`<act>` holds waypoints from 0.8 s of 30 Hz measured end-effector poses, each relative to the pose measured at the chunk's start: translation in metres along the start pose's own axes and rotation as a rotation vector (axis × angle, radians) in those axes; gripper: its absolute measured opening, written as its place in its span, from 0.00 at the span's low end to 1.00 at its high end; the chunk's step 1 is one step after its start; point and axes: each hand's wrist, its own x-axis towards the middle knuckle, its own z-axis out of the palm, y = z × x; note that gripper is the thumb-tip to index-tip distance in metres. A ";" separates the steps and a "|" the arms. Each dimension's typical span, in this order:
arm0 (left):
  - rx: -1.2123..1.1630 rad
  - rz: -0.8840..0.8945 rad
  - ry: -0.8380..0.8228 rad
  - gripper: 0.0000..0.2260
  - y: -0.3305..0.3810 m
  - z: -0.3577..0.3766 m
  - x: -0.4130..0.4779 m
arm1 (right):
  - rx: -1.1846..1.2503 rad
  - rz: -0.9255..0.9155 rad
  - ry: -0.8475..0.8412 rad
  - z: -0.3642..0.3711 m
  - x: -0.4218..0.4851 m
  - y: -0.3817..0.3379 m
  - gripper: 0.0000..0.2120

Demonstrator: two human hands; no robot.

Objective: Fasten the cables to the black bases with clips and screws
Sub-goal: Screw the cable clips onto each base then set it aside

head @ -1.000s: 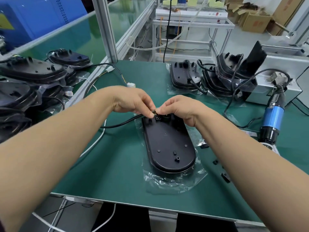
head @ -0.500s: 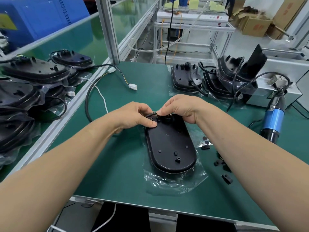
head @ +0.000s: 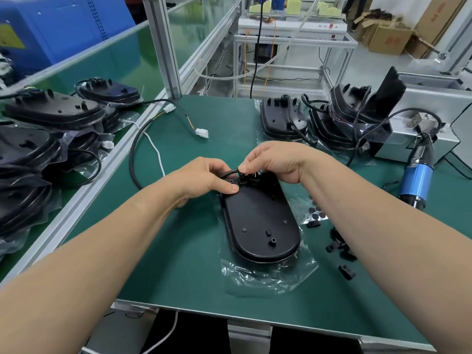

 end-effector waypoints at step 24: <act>-0.051 0.041 -0.016 0.14 -0.001 -0.003 -0.002 | 0.014 0.263 -0.141 -0.012 0.022 -0.008 0.12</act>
